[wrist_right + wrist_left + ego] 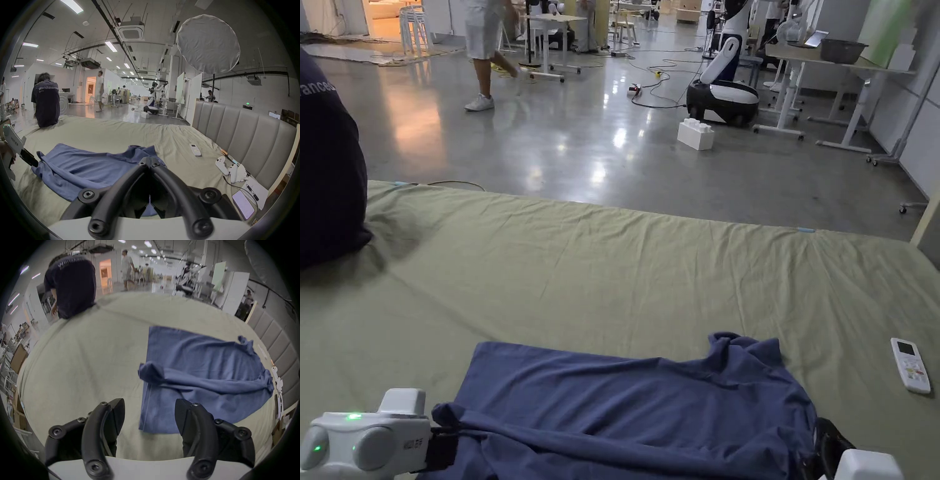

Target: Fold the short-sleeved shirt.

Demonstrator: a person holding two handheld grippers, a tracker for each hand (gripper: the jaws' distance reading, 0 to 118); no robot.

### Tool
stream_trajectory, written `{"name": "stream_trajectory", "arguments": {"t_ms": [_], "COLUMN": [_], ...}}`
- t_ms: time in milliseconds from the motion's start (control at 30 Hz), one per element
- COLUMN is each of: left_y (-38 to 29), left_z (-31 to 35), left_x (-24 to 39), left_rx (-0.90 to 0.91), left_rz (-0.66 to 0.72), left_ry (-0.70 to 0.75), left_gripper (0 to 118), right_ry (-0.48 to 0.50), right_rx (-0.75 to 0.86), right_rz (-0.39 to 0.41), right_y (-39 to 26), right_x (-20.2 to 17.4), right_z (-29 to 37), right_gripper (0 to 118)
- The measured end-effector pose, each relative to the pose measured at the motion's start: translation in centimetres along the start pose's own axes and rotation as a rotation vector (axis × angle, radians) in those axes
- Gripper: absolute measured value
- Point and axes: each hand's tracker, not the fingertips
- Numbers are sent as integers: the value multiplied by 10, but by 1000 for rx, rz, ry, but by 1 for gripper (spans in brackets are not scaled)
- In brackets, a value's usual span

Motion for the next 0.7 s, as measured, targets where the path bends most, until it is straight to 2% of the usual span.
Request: {"name": "stream_trajectory", "arguments": {"t_ms": [133,300,367,467,500,600,633,667,700], "left_y": [-3,-12,-16,-20,-22,-24,-25,-25,-25], "left_z": [-27,-24,-18,-17,-16,-14,-13,-10,-6], "left_x": [-1,2,9,11,11,14,14,14,11], "left_rx": [-101,-82,-119,-114,-122,-120,-117,-116,-108], "left_rz": [-10,-25,-76,-80,-61,-106,-119,-119,-117], "left_ry": [25,22,55,47,37,47,38,39,34], "left_gripper": [66,61,51,19,13,7,7,7,6], "right_ry": [-17,-30,-33,-33,-33,-43,-46,-46,-44], "right_rx": [-86,-171,-190,-233,-250,-291,-298,-312,-352], "right_rz": [-4,-34,-39,-61,-65,-76,-87,-96,-98], "right_y": [-11,-25,-29,-37,-40,-47,-50,-52,-54], "right_x": [7,13,15,18,20,28,32,36,41], "right_z": [-6,-10,-12,-17,-19,-25,-28,-31,-37], "right_gripper": [0,0,0,0,0,1,3,10,29]}}
